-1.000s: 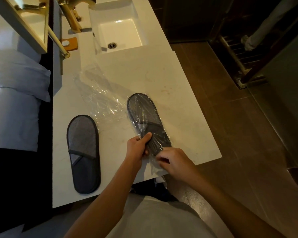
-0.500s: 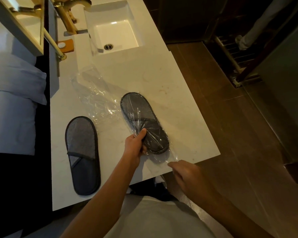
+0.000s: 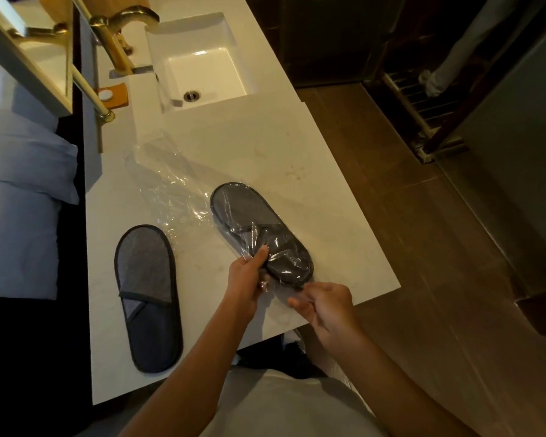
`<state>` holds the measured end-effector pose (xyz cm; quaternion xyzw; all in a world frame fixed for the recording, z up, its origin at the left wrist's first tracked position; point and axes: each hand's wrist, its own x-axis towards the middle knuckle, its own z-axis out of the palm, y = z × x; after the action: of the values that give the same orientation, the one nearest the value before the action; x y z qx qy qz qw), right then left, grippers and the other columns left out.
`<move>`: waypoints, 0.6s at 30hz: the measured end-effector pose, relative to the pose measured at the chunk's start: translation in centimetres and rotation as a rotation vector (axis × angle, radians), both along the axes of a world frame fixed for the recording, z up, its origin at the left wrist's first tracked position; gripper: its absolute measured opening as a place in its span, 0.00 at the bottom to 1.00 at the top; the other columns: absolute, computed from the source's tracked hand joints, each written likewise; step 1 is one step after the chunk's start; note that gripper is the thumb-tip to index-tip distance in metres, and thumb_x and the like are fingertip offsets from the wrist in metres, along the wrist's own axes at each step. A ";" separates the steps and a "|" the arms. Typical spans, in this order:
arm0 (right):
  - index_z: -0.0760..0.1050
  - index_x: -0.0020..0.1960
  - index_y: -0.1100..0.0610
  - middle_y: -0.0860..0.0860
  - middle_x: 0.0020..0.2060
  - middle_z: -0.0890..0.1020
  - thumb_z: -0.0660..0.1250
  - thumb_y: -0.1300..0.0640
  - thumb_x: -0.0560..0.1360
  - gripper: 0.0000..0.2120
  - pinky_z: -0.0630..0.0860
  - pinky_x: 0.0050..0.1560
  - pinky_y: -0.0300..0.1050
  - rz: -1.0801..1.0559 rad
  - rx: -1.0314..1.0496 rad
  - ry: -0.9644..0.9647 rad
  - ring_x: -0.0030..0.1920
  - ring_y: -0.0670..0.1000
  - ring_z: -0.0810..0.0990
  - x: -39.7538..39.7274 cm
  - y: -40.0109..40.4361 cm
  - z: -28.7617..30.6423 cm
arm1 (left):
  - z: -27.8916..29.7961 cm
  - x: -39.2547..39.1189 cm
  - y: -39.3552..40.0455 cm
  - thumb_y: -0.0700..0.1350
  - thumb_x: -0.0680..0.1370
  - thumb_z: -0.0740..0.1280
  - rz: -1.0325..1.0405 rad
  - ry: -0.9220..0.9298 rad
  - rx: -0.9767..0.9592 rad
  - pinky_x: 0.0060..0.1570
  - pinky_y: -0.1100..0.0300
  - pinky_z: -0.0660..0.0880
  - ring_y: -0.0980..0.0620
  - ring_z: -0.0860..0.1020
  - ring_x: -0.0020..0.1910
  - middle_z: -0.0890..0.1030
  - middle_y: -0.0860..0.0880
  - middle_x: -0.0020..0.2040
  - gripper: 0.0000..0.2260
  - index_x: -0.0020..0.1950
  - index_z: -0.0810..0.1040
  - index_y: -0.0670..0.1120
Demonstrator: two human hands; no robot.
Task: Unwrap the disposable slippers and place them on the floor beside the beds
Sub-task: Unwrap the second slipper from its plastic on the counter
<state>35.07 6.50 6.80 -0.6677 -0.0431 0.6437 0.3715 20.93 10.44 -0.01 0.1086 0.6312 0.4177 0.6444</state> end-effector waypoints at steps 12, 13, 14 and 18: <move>0.77 0.48 0.64 0.59 0.35 0.81 0.69 0.63 0.76 0.03 0.73 0.23 0.39 0.041 0.087 -0.067 0.25 0.49 0.76 -0.5 1.1 0.0 | 0.5 0.7 2.5 0.42 0.77 0.72 -0.008 -0.100 0.012 0.46 0.52 0.83 0.44 0.87 0.48 0.88 0.40 0.50 0.11 0.56 0.81 0.37; 0.77 0.48 0.64 0.59 0.35 0.81 0.69 0.64 0.76 0.03 0.72 0.23 0.39 0.042 0.095 -0.057 0.25 0.49 0.76 -0.6 1.0 0.2 | 0.8 0.7 3.3 0.42 0.76 0.72 0.019 -0.110 0.023 0.48 0.51 0.82 0.43 0.86 0.49 0.87 0.39 0.51 0.12 0.57 0.81 0.37; 0.77 0.48 0.63 0.59 0.35 0.80 0.69 0.64 0.76 0.03 0.72 0.23 0.39 0.042 0.102 -0.048 0.26 0.49 0.75 -0.6 1.0 0.5 | 1.0 0.6 4.2 0.41 0.76 0.72 0.040 -0.116 0.027 0.50 0.50 0.82 0.42 0.86 0.49 0.87 0.38 0.51 0.13 0.58 0.81 0.36; 0.77 0.51 0.62 0.60 0.37 0.79 0.69 0.62 0.76 0.04 0.71 0.24 0.39 0.054 0.103 -0.029 0.27 0.49 0.74 -0.2 0.7 1.3 | 2.0 0.4 7.4 0.43 0.76 0.72 0.069 -0.146 0.000 0.51 0.46 0.83 0.38 0.85 0.51 0.86 0.35 0.53 0.16 0.60 0.80 0.36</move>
<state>34.82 7.24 8.14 -0.6556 -0.0995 0.6407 0.3870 21.35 17.86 2.02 0.0563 0.5859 0.4465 0.6739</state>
